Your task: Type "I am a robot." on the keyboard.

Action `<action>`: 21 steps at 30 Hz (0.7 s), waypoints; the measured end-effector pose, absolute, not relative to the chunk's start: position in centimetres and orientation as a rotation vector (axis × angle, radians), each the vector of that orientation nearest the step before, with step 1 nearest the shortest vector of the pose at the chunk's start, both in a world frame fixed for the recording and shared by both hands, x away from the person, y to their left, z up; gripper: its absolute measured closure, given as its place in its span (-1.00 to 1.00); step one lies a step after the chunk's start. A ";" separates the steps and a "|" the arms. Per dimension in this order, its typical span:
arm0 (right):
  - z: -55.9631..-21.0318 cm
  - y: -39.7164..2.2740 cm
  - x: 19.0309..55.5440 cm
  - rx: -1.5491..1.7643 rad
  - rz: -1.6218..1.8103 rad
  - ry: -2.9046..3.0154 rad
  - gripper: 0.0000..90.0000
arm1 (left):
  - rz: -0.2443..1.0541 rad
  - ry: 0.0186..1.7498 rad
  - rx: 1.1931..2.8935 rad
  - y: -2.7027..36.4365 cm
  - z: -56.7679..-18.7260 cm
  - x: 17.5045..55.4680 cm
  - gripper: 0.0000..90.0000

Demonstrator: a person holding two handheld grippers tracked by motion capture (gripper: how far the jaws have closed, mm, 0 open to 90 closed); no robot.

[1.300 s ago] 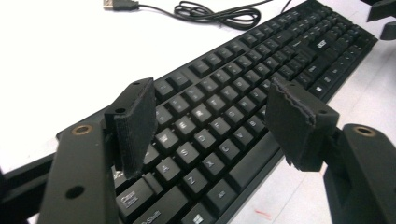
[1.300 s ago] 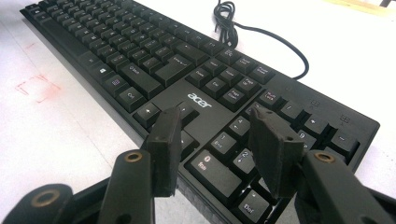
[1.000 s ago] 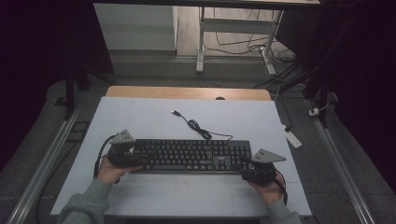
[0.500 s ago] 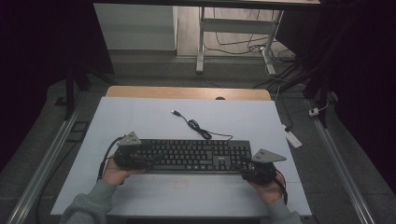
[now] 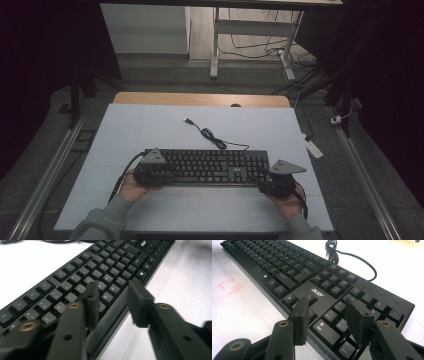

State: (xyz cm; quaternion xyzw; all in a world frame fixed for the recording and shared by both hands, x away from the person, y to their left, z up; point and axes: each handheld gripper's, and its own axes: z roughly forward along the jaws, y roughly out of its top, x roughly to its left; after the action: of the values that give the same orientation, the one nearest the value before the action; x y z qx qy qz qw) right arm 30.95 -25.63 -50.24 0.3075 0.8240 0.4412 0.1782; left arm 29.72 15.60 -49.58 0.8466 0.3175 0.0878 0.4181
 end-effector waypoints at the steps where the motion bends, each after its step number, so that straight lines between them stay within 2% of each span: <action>1: -50.2 -25.6 30.9 0.869 1.247 2.331 0.21 | 0.219 0.793 2.127 15.5 -49.6 29.7 0.56; 4: -50.2 -25.6 30.9 0.871 1.248 2.330 0.21 | 0.210 0.776 2.142 15.2 -49.8 29.7 0.85; 6: -50.2 -25.6 30.9 0.869 1.246 2.331 0.21 | 0.212 0.767 2.153 14.9 -50.0 29.7 0.97; 21: -50.2 -25.5 30.9 0.872 1.240 2.322 0.21 | 0.217 0.783 2.213 14.3 -51.1 30.1 0.98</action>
State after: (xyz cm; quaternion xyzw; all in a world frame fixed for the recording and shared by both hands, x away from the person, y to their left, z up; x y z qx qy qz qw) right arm 30.87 -25.51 -50.18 0.3092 0.8232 0.4394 0.1832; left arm 30.11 14.26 -51.09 0.8674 0.3070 0.0849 0.3823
